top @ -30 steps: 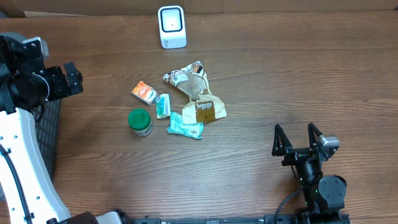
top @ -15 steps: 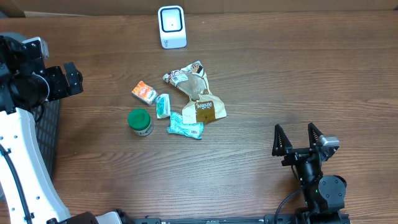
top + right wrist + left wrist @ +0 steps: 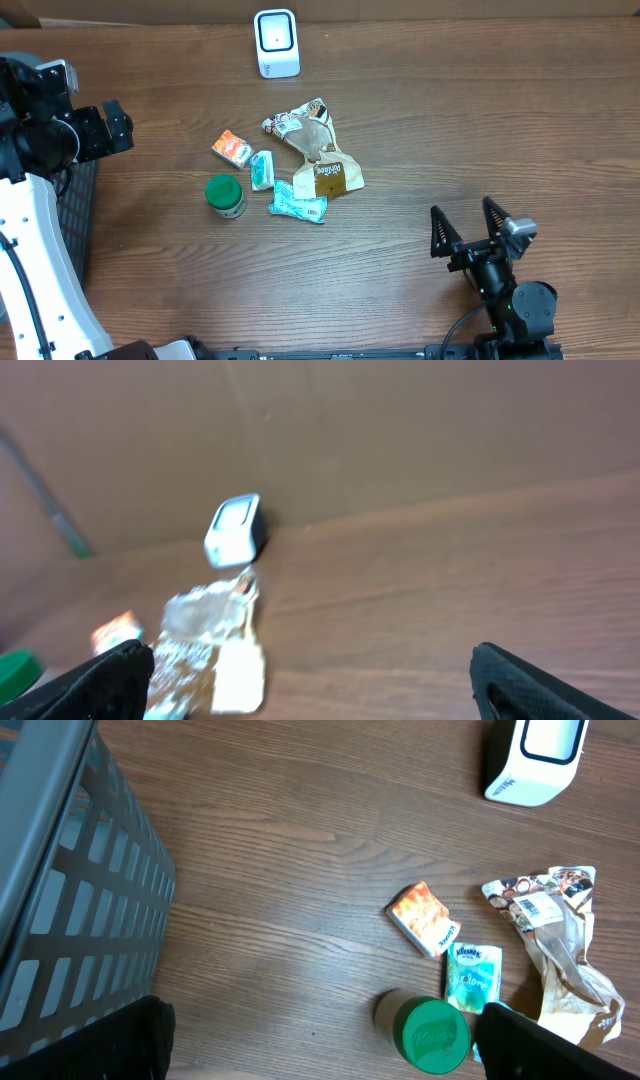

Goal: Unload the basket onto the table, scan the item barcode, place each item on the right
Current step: 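Move the right gripper over the brown snack bag and lower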

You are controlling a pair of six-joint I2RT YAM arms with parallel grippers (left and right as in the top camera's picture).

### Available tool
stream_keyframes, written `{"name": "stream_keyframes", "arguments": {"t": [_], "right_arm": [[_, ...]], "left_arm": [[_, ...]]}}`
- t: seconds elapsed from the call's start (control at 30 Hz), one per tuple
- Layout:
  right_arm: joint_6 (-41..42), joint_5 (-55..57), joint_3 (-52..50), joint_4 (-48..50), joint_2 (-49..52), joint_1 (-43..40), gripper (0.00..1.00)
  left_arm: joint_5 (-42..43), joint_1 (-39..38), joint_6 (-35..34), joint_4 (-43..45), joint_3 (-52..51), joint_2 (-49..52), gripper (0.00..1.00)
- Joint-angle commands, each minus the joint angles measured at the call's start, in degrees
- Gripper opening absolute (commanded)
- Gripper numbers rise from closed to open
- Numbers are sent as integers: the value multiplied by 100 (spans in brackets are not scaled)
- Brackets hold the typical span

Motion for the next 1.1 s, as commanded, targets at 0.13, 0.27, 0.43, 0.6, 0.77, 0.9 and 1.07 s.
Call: {"name": "stream_keyframes", "arguments": {"t": [0.13,0.27,0.43,0.6,0.77,0.9,1.07], "right_arm": [[136,-870,1572,-321,1475,-22,100],[-295,-1351,3154,-1091,3198,-15,100],[-695,-1707,5370,-2533,5412,55,100],[-1064,-1687,7482,-3943,7412,376,100],[-1252,-1687,8937,-4538,8889,855,100],[-719,-1838,9071,-3807,9416,973,100],[-625,-1982,9071,-3477,9984,1154,91]], "left_arm": [[105,-17,85,13,-20,35,100],[105,-17,85,11,-20,35,100],[105,-17,85,13,-20,35,100],[105,-17,85,13,-20,35,99],[105,-17,85,13,-20,35,99],[105,-17,85,13,-20,35,99],[105,-17,85,13,-20,35,100]]}}
